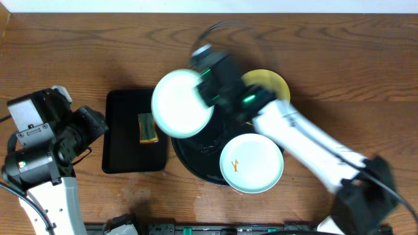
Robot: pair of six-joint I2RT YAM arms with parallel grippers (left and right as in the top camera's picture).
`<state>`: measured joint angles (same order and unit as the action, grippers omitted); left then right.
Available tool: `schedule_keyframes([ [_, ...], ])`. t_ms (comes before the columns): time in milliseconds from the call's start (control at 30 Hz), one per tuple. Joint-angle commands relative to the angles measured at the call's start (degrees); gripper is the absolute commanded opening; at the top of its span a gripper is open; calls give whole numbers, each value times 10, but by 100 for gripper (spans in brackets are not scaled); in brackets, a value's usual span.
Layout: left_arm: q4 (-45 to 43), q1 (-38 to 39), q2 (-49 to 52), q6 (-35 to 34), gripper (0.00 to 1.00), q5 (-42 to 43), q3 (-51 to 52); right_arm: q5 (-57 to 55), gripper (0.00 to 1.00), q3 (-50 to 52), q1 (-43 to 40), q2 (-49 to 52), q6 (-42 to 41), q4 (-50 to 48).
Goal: Clean dirty plates on tray and stack at the side
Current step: 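Carry the pale green plate with the right gripper to the right side, then set the pale green plate down on the table right of the tray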
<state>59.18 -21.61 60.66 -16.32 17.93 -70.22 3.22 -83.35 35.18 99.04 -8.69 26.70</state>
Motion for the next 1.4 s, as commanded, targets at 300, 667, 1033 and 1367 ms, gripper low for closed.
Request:
schedule_keyframes([
  [300, -24, 58, 1, 52, 38, 54, -10, 264, 1, -5, -372, -24, -80, 170],
  [667, -31, 142, 40, 61, 38, 34, -10, 232, 1, 70, -617, -24, -69, 193],
  [1033, -31, 156, 63, 67, 38, 35, -10, 170, 51, 92, -595, -24, -12, 237],
  [1367, -31, 210, 63, 88, 39, 19, -10, 111, 5, 253, -560, -24, -102, -3],
])
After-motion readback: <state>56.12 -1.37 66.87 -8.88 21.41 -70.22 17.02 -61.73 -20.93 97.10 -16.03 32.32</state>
